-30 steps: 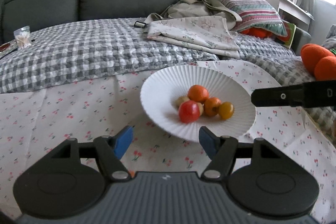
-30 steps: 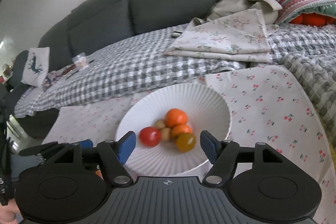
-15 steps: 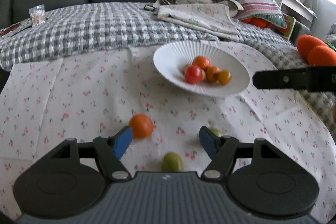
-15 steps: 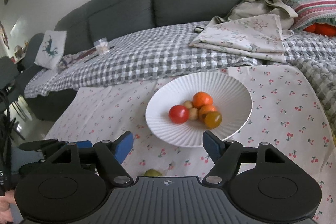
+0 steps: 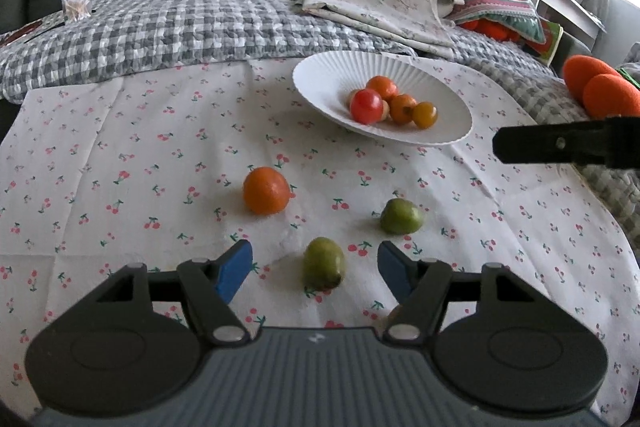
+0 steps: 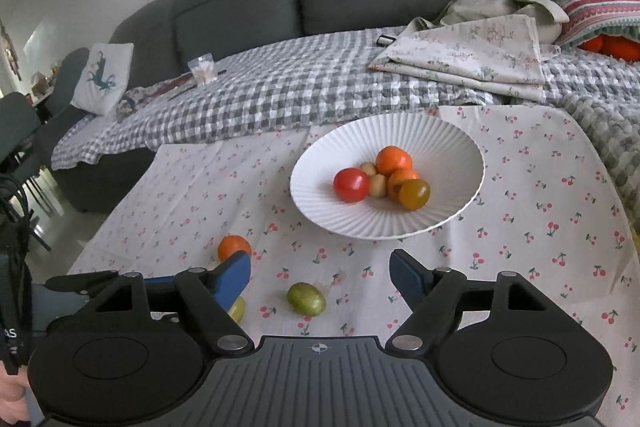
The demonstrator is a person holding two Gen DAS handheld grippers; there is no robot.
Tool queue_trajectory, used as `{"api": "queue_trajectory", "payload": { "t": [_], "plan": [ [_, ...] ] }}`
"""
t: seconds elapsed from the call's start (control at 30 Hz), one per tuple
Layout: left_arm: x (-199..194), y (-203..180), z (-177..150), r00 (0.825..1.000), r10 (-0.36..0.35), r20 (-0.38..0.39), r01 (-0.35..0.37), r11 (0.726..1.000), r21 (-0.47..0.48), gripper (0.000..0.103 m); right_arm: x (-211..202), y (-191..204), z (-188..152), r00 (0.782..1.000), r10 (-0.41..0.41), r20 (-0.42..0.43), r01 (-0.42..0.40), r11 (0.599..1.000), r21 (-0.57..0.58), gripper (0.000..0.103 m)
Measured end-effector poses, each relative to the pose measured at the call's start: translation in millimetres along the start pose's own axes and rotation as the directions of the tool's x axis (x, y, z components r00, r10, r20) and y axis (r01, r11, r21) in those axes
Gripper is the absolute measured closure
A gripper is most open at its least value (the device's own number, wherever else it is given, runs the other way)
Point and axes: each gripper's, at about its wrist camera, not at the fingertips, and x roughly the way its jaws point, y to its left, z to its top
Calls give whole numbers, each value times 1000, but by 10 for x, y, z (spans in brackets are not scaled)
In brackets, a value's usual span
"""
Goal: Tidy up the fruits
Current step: 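Grasp a green lime with the left tool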
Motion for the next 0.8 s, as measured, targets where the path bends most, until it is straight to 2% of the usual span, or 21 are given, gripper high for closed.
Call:
{"api": "queue_trajectory", "payload": {
  "t": [0.13,0.27,0.37,0.43,0.8],
  "plan": [
    [50,-46,-23,1000,-14,-12,15,1000,16,49,16,37,-37,1000,4,-13,-4,1000,-11,25],
    [107,-65,-44,1000,-13,-25,14,999,36,56,42,67,-66,1000,6,-27,-6,1000,-27,25],
    [161,-49,-59,999,-18,-48,19,1000,23,67,65,64,-79,999,7,-36,-8,1000,-20,25],
    [186,-43,-66,998,-20,-56,21,1000,19,78,93,68,-102,999,7,-47,-8,1000,-21,25],
    [65,139,11,1000,14,-22,-15,999,-52,80,261,36,-188,993,32,-116,-34,999,-14,25]
  ]
}}
